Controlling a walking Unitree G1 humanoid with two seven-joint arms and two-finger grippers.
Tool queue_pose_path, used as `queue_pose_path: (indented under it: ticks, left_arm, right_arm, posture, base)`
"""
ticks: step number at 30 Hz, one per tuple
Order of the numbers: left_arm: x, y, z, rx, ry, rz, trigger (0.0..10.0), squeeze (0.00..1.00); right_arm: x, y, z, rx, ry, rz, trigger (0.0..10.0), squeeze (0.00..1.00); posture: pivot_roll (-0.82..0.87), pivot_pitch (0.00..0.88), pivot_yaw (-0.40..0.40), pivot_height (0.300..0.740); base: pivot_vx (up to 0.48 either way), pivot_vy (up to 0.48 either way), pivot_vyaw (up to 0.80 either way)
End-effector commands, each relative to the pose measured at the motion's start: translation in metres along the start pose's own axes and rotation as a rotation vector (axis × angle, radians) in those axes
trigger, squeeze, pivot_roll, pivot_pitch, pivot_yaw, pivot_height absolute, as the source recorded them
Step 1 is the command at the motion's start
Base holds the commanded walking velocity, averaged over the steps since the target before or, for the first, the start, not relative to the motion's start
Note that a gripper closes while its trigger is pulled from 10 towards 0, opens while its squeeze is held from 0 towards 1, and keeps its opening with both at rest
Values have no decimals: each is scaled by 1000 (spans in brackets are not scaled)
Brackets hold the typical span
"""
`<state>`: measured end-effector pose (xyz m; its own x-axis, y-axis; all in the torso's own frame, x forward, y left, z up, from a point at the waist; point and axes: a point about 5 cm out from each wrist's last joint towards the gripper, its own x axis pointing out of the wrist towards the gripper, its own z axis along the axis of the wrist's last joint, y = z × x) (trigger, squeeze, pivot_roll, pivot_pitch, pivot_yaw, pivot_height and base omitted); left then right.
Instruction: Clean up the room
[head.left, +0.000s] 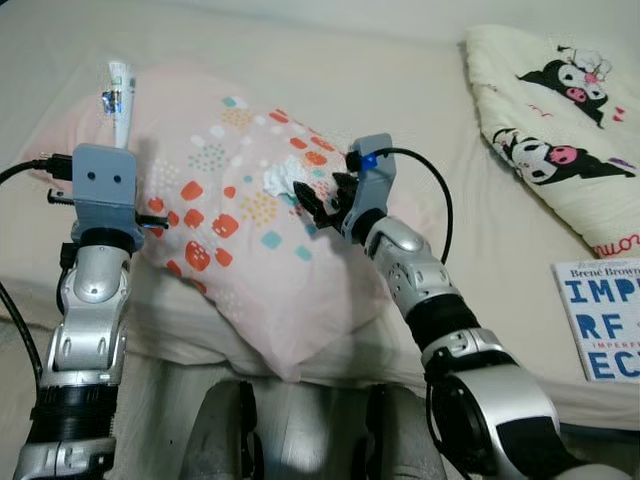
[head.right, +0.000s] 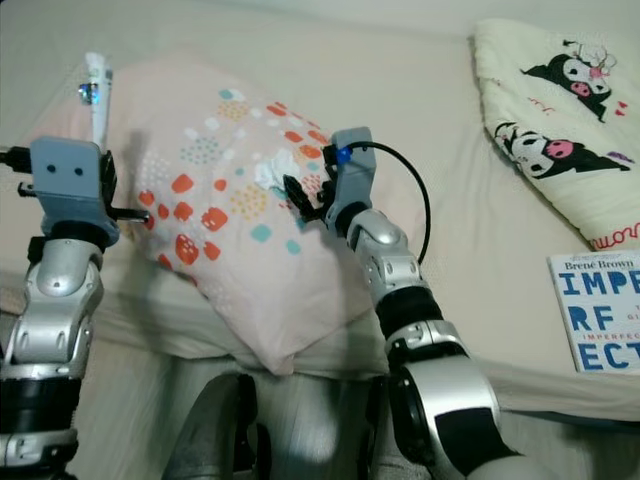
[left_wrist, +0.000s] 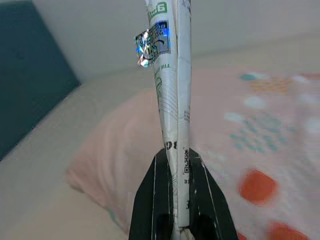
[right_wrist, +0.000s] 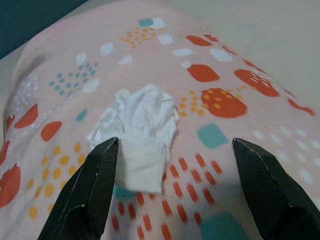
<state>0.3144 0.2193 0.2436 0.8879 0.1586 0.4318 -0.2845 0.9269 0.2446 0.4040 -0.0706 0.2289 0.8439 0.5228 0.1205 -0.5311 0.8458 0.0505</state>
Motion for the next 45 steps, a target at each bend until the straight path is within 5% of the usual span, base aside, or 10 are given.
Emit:
queue_pose_path:
  ticks: [1,2,12,13,23,34,37,40,42,45]
  left_arm:
    - [-8,-5,-4,6,36,-29,9412,0]
    - [-12,-6,-2,11,41,-41,10000,0]
    - [-29,-3,11,30,83,-64,10000,0]
    - [-30,-3,13,31,87,-64,10000,0]
    - [-36,-7,12,28,128,-65,10000,0]
    - [-18,-25,9,-28,103,-51,10000,0]
    - [-3,-31,7,-91,99,-27,10000,0]
    - [1,-32,5,-108,105,-18,10000,0]
    - [14,-38,3,-211,111,-29,10000,0]
    - [20,-46,6,-251,96,-80,10000,0]
  right_arm:
    - [1,4,-6,30,11,21,10000,0]
    - [3,8,-7,47,10,54,10000,0]
    - [13,23,-5,36,25,126,10000,0]
    - [14,26,-6,16,34,129,0,0]
    - [17,29,2,-3,-1,170,0,0]
    - [7,3,10,10,-75,115,0,0]
    - [-4,-15,11,75,-140,39,0,0]
    - [-7,-17,8,76,-134,35,0,0]
    - [-25,-24,-4,146,-163,16,0,0]
    - [-40,-29,-10,179,-191,-5,0,0]
  posture:
    - [221,441,-61,600]
    - [231,451,-63,600]
    - [271,491,-66,600]
    - [277,501,-73,600]
    - [255,475,-86,600]
    - [174,296,-120,600]
    - [131,208,-124,600]
    - [131,208,-124,600]
    - [74,118,-102,600]
    - [54,92,-92,600]
  base:
    - [0,0,0]
    - [0,0,0]
    - [0,0,0]
    - [0,0,0]
    - [0,0,0]
    - [0,0,0]
    - [0,0,0]
    - [0,0,0]
    - [0,0,0]
    - [0,0,0]
